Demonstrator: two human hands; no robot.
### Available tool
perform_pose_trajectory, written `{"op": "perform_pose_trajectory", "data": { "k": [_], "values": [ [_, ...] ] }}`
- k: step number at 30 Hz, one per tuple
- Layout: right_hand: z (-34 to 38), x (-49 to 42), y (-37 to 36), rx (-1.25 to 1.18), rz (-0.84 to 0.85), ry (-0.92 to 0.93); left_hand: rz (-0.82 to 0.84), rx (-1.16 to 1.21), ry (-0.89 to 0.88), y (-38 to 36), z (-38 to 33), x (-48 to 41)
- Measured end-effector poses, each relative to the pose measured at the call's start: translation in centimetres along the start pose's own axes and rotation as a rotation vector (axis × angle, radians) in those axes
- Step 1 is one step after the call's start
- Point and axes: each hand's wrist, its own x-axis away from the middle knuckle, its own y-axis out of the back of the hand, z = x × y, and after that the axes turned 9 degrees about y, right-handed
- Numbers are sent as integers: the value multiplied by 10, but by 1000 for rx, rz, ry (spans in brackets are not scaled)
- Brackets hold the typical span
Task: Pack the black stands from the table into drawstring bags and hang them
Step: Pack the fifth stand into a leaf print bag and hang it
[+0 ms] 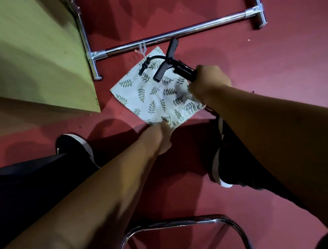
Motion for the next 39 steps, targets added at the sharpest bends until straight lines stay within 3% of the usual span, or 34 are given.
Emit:
{"op": "perform_pose_trajectory", "data": {
  "k": [4,10,13,16,19,22,27,32,36,39],
  "values": [
    [1,1,2,-31,-13,-7,51,114,155,15,-6,-6],
    [4,3,-3,41,15,17,-143,-33,196,22,-6,-11],
    [2,5,-10,60,53,14,-133,-27,213,14,-6,-15],
    [0,5,-16,66,81,4,-136,83,91,-2,-3,-14],
    [-3,3,-19,60,103,-13,10,-63,-24,-15,-4,-15],
    [-3,1,-19,49,113,-29,-73,-159,-16,-23,-13,-18],
    [6,0,-19,34,119,-30,-239,213,103,-5,-14,-22],
    [23,4,-1,-32,38,3,-217,346,186,47,-7,-15],
    [48,18,28,-137,-68,41,-404,488,299,84,5,1],
    [64,32,53,-232,-145,86,-424,572,344,113,14,25]
  ]
}}
